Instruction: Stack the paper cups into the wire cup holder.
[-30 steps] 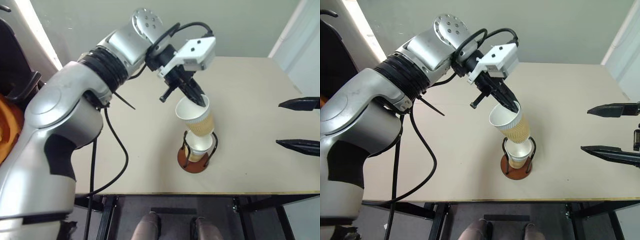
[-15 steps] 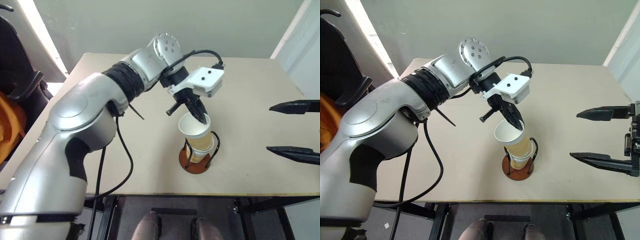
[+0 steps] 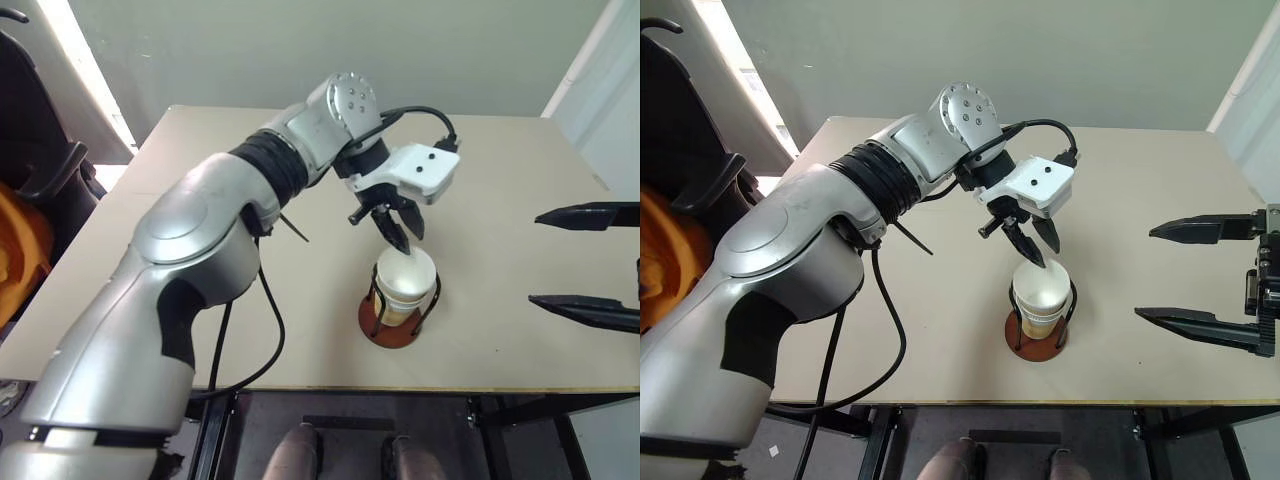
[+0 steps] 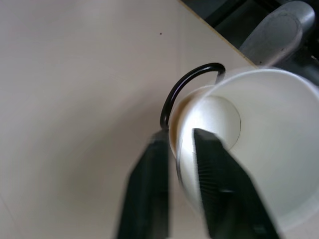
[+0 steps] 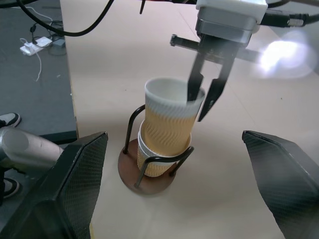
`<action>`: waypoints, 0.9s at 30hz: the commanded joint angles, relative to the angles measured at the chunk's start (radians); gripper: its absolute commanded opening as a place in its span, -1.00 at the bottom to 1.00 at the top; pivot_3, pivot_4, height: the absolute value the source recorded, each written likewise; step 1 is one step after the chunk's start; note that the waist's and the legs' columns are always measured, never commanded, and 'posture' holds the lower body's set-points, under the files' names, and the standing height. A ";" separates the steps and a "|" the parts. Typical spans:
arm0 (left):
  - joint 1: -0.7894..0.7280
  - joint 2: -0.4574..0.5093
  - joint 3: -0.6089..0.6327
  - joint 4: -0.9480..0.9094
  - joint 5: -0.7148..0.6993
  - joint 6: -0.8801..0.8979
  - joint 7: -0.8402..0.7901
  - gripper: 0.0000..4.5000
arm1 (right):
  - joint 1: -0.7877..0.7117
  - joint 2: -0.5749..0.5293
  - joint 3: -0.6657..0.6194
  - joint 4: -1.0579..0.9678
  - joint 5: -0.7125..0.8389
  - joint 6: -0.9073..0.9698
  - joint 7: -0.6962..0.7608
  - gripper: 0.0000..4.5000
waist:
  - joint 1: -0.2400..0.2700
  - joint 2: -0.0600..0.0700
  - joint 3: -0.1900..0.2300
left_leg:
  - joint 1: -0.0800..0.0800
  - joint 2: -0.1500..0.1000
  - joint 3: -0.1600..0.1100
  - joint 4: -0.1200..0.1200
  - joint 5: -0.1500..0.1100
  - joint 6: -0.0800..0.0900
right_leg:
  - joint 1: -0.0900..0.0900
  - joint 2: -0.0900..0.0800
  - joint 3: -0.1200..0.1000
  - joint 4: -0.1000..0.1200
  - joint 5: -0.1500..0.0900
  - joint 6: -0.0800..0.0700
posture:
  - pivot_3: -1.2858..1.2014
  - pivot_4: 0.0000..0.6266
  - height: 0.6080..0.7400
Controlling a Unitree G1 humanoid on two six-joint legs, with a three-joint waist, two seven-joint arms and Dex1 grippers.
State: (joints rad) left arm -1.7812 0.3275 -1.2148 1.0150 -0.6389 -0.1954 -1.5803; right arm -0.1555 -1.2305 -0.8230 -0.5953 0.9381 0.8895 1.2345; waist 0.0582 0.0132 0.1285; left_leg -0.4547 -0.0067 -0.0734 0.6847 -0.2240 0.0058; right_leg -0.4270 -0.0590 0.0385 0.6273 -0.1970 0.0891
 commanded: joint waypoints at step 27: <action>0.899 1.038 0.978 -0.806 -0.089 0.567 0.155 0.46 | -0.337 -0.001 0.576 0.452 -0.228 -0.324 0.144 1.00 | -0.028 0.003 -0.003 | 0.000 -0.001 0.002 -0.002 0.000 0.001 | -0.009 0.006 0.016 0.004 -0.006 -0.005 | 0.03 -0.52 1.00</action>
State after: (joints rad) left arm -0.9202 1.3305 -0.3607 0.2801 -0.6772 0.3222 -1.4747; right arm -0.4665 -1.2224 -0.2437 -0.1632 0.7249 0.5902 1.3581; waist 0.0305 0.0163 0.1251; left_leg -0.4531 -0.0078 -0.0711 0.6827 -0.2243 0.0069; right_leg -0.4361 -0.0531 0.0546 0.6316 -0.2072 0.0772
